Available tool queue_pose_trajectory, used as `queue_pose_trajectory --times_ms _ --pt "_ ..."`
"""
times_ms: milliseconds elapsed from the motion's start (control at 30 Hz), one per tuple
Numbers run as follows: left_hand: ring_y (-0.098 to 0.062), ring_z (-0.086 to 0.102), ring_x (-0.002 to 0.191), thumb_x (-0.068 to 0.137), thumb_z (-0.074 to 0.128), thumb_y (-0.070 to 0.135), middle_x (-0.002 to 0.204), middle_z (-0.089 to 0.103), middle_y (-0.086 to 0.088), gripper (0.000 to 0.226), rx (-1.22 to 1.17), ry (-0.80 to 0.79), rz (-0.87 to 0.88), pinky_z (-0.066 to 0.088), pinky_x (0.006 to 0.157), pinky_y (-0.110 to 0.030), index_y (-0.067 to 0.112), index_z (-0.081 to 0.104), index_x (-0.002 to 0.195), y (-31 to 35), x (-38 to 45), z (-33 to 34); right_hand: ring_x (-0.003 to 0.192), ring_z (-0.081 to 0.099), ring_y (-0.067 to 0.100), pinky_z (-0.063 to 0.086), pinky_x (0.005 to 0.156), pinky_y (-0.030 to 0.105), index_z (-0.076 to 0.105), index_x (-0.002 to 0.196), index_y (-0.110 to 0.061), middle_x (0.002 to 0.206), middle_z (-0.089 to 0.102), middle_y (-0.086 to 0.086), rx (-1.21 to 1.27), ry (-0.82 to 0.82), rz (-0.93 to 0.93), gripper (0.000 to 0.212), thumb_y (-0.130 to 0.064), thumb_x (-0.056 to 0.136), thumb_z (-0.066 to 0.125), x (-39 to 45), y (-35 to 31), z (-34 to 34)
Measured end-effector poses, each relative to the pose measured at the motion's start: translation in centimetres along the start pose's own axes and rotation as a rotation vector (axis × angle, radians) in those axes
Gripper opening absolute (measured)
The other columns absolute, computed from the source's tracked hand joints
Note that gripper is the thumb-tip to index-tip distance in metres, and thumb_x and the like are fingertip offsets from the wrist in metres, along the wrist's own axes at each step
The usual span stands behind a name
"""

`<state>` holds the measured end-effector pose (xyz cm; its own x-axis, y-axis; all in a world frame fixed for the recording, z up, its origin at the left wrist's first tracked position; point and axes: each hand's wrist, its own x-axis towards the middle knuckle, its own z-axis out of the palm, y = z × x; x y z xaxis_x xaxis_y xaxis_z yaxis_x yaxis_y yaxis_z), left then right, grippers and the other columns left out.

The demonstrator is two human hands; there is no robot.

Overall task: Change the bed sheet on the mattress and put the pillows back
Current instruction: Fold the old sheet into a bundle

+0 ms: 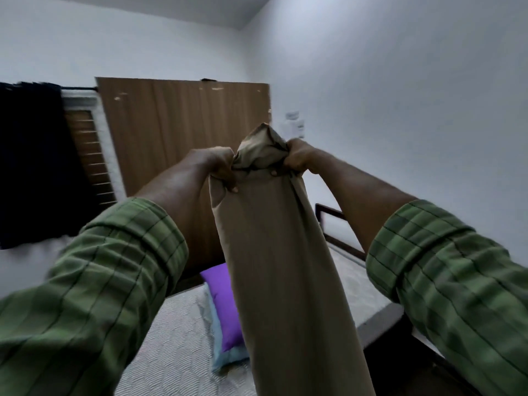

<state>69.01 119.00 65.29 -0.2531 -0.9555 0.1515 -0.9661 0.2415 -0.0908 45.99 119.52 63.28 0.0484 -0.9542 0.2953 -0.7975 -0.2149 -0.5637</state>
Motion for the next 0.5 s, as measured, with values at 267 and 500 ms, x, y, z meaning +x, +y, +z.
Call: queue_pose_trajectory --times_ms 267,500 --pt "-0.022 0.059 0.085 0.061 0.093 0.054 0.090 0.060 0.002 0.054 0.220 0.040 -0.253 0.057 0.082 -0.035 0.030 0.062 0.098 -11.8 -4.6 -0.7 0.078 0.065 0.015 0.047 0.055 0.021 0.066 0.082 -0.027 0.089 0.067 -0.002 0.055 -0.068 -0.211 0.030 -0.034 0.069 0.091 4.0 -10.4 8.8" --pt "-0.030 0.065 0.106 0.084 0.081 0.036 0.106 0.067 -0.005 0.027 0.314 0.262 -0.359 0.051 0.088 -0.039 0.023 0.069 0.104 -22.4 -6.4 -2.5 0.076 0.070 0.023 0.056 0.056 0.029 0.070 0.089 -0.017 0.092 0.070 0.007 0.070 -0.037 -0.317 0.024 -0.028 0.076 0.088 8.5 -19.7 13.6"
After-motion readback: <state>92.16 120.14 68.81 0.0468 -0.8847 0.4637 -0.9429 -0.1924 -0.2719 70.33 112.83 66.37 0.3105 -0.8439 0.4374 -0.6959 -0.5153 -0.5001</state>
